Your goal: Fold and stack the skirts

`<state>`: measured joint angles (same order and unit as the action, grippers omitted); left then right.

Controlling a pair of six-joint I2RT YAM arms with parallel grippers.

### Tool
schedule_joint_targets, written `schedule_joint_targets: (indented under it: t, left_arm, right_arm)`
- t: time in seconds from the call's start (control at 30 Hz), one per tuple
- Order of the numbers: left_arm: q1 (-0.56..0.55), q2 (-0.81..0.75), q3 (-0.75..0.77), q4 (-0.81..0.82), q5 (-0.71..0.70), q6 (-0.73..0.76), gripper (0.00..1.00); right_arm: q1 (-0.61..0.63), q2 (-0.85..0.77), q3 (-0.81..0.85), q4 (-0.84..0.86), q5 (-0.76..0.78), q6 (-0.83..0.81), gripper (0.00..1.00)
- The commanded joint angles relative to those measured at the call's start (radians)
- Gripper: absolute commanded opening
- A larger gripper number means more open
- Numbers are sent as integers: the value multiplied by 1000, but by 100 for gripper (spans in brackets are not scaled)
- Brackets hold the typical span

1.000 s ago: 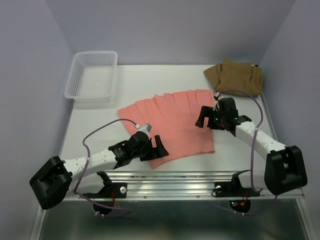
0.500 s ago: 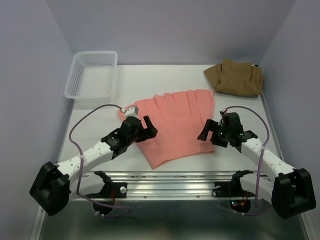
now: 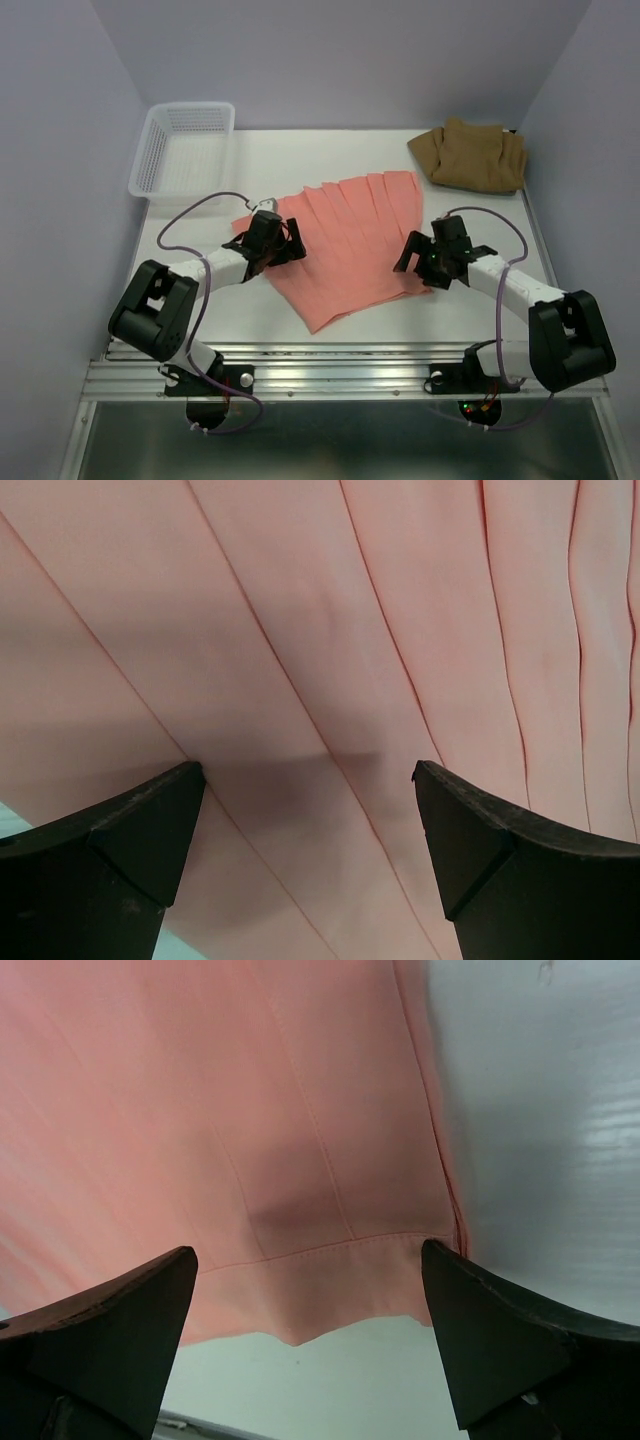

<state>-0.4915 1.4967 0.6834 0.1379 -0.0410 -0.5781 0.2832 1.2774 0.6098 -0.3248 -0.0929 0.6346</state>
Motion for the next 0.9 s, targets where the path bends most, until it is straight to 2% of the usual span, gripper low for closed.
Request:
schedule_joint_targets:
  t: [0.0,0.13,0.27,0.33,0.4,0.47,0.57,0.63,0.7,0.83,0.87]
  left_arm:
    - [2,7,-83,-11,84,-25,99]
    - [-10,-79,-189,6,130,-110,99]
    - [-91,-208,-292,26,148,-231,99]
    - [-114,-286,-289,-13,123,-250,99]
    - [-122,-335,-234,-81,81,-253,99]
    - [-124,-397,-147,-223,-25,-252,99]
    - [-122,-463,-55,-392,-150,-258,99]
    - [-113,-502,-27,-499,-225,-293,99]
    - [-96,-532,-34,-549,-247,-324,99]
    - [-19,-595,-102,-606,-292,-367,99]
    - [10,-607,-120,-615,-302,-385,99]
  right_arm:
    - [-3,100,47,-23,180,-47,100]
    - [-15,203,166,-23,242,-110,100]
    - [-27,310,316,-28,234,-214,100]
    - [-27,310,369,-60,255,-207,100]
    - [-27,263,409,-47,196,-252,100]
    - [-27,211,418,-43,142,-301,100]
    - [69,94,413,-74,175,-305,100]
    - [244,25,395,-94,238,-311,100]
    - [418,-10,372,-95,277,-315,100]
    - [612,-46,323,-100,358,-277,100]
    - [698,-32,321,-99,364,-259,100]
